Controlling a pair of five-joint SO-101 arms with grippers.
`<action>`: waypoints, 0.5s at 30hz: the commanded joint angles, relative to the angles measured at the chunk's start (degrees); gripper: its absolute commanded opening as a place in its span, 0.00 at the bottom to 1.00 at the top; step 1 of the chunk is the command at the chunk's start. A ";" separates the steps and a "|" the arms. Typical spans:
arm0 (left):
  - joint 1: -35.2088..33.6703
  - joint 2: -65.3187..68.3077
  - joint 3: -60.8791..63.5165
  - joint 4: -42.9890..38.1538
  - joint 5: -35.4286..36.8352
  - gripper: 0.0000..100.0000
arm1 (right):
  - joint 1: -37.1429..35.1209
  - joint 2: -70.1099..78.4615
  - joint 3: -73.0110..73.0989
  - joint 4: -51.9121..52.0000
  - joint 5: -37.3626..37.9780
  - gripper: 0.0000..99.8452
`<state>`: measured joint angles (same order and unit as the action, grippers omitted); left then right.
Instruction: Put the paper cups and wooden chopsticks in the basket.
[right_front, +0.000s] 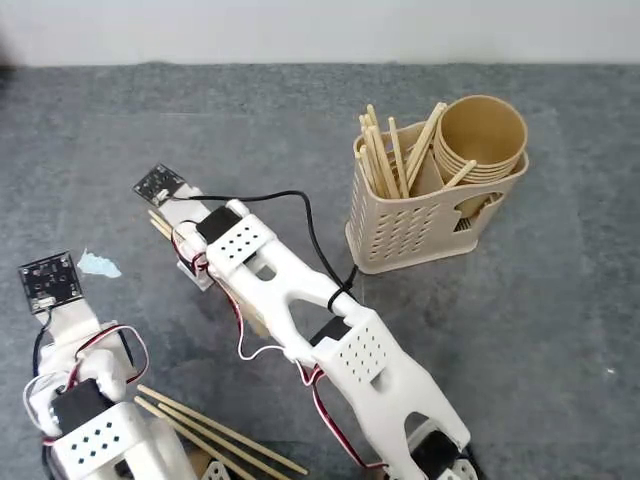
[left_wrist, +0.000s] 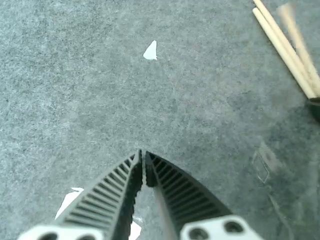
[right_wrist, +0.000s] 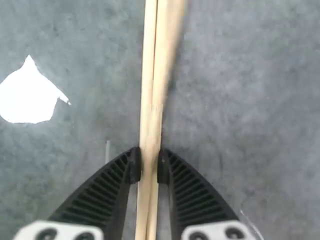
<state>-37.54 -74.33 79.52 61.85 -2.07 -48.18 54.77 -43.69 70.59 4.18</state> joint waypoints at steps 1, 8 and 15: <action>-0.35 -0.70 -0.92 -1.23 -0.09 0.01 | 0.84 -0.92 -0.70 4.00 0.70 0.01; -0.35 -0.70 -0.84 -1.23 -0.09 0.01 | 1.71 -7.87 -0.62 10.24 0.44 0.01; -0.18 -0.70 -0.48 -1.32 -0.09 0.01 | 3.47 -19.03 -0.62 15.96 0.35 0.01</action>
<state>-37.54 -74.33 79.52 61.85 -2.07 -45.63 43.87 -42.90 84.31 4.26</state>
